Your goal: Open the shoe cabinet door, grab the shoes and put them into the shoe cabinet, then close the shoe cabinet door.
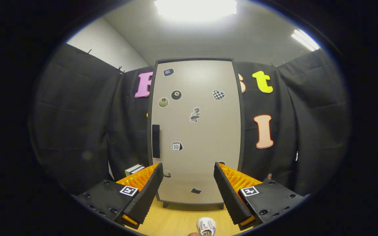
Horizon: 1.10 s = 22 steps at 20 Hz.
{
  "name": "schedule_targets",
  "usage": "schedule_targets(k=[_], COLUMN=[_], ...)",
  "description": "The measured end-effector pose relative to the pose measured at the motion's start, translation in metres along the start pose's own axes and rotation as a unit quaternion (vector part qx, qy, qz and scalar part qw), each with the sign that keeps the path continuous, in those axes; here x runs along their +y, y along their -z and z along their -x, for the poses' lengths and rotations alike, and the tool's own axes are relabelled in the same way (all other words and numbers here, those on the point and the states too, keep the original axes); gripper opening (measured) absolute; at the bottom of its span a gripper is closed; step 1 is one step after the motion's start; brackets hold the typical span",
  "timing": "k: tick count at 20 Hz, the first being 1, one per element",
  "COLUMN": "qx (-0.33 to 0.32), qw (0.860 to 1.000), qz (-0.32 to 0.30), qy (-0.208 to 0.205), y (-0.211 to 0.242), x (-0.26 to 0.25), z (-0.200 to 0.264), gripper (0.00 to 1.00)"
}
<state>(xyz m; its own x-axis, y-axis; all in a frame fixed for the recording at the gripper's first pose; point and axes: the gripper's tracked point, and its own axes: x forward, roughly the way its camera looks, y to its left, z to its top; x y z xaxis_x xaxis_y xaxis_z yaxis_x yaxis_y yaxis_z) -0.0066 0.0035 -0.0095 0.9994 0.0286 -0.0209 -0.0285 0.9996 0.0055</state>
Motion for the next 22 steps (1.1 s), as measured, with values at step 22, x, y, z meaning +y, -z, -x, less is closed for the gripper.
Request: schedule_targets(k=[22], qx=[-0.001], qw=[1.0], qz=[0.001], qy=[0.009], y=[-0.019], x=[-0.003], z=[-0.041], gripper=[0.97])
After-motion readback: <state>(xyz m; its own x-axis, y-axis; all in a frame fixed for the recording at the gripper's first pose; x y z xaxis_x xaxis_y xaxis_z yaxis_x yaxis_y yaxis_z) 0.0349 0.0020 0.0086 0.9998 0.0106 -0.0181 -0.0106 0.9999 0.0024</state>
